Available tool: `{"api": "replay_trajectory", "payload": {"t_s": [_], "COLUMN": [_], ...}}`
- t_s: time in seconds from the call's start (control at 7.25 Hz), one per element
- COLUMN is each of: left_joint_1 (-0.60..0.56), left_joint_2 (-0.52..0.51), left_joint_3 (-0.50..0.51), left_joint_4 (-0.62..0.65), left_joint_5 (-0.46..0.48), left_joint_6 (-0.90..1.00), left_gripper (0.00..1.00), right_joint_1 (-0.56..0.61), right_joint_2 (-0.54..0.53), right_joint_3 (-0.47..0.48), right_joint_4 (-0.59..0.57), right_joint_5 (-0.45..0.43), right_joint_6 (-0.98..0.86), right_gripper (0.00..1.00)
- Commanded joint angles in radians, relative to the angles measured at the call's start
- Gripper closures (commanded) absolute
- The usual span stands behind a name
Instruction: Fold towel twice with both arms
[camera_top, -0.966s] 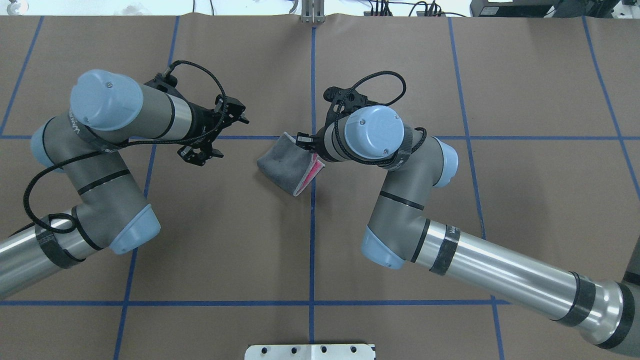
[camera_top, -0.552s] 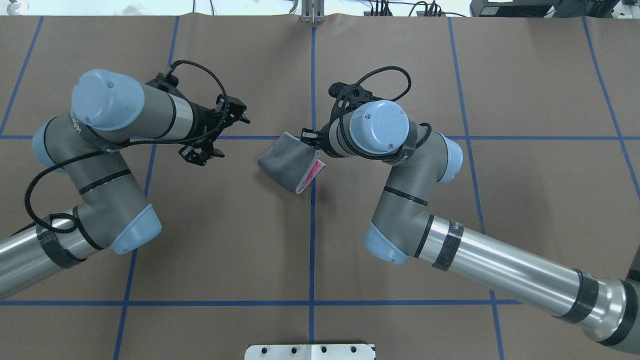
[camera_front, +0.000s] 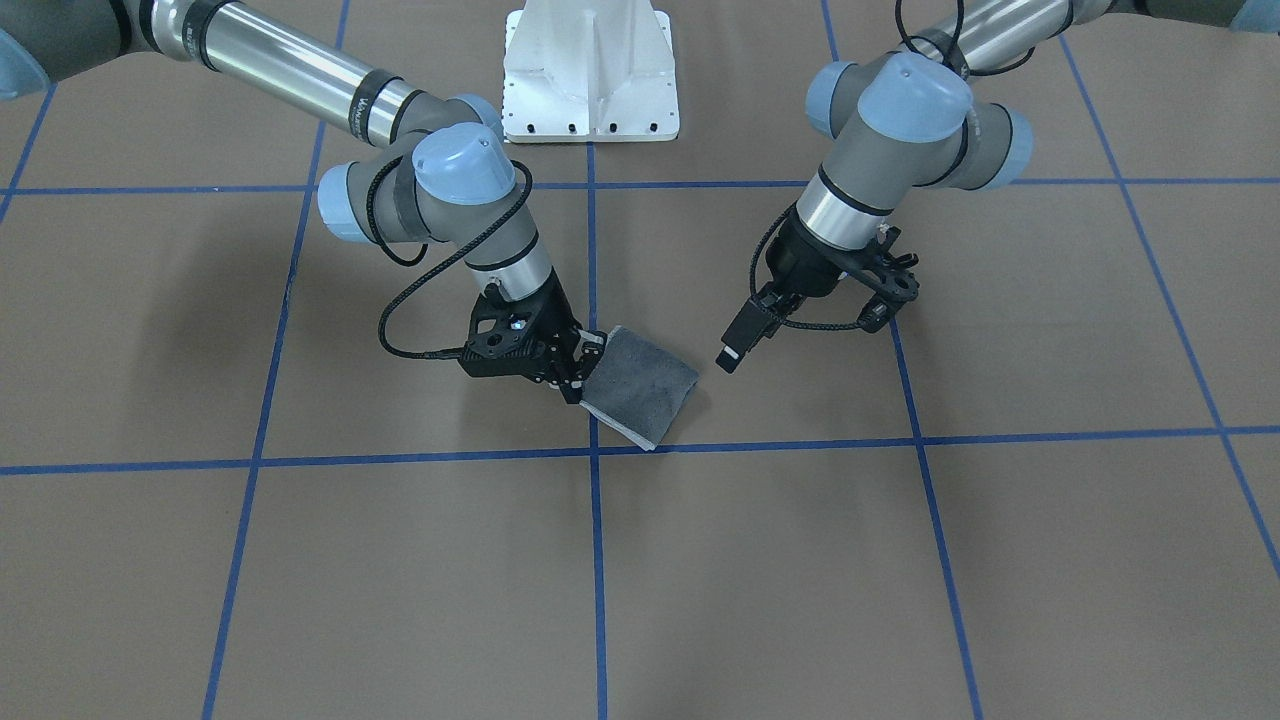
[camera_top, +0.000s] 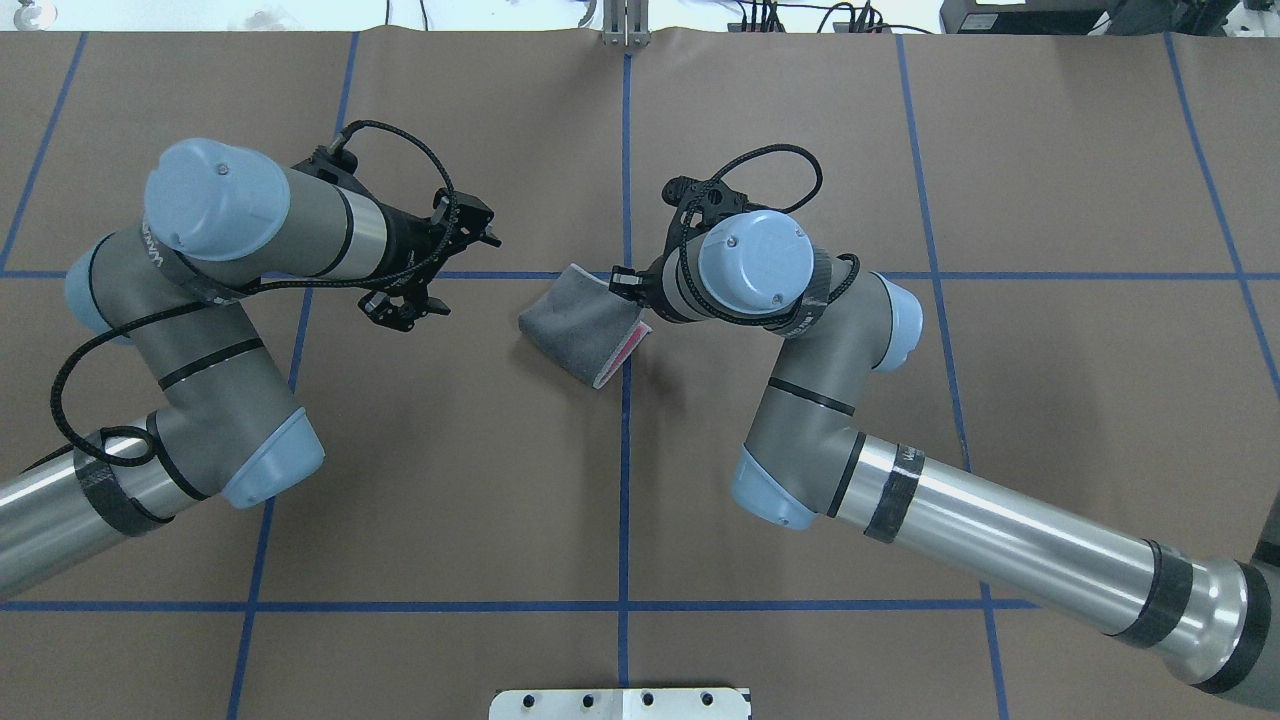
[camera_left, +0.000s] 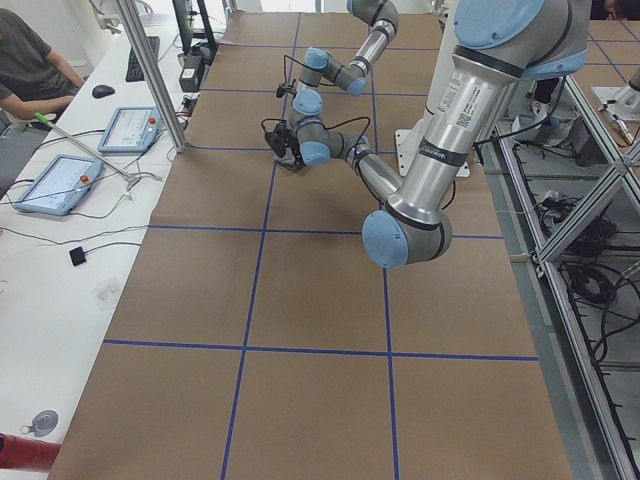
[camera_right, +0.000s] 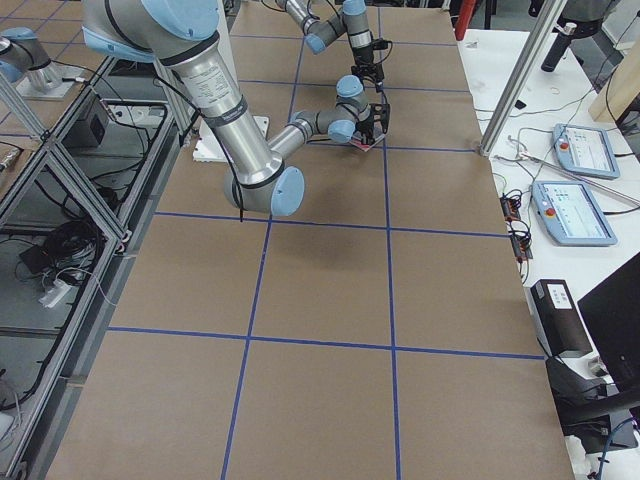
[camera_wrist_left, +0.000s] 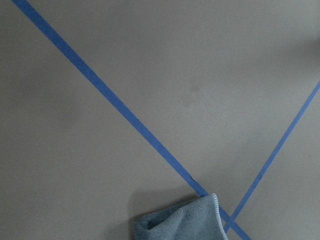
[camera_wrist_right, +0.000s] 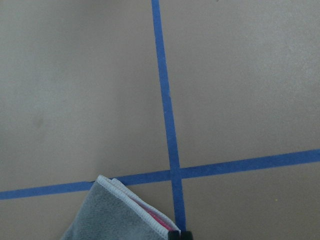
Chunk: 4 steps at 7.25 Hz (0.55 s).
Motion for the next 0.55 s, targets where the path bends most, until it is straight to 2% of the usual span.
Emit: {"api": "replay_trajectory", "payload": {"t_s": [0.0, 0.14, 0.28, 0.41], "left_joint_1": [0.000, 0.003, 0.003, 0.003], "left_joint_2": [-0.002, -0.034, -0.081, -0.103], "left_joint_3": [0.005, 0.024, 0.064, 0.080], "left_joint_4": [0.000, -0.002, -0.005, -0.018], "left_joint_5": [0.000, 0.002, 0.002, 0.017], "left_joint_6": [0.000, -0.006, -0.008, -0.031], "left_gripper": [0.00, 0.00, 0.00, 0.00], "right_joint_1": [-0.003, -0.004, -0.006, -0.006], "right_joint_2": [-0.001, -0.001, -0.002, -0.001], "right_joint_3": [-0.008, -0.008, -0.008, -0.006], "right_joint_4": [0.000, 0.002, 0.002, 0.002], "right_joint_5": [0.000, 0.000, 0.000, 0.000], "right_joint_6": [0.000, 0.001, 0.001, 0.001], "right_gripper": [1.00, 0.99, 0.93, 0.92]}}
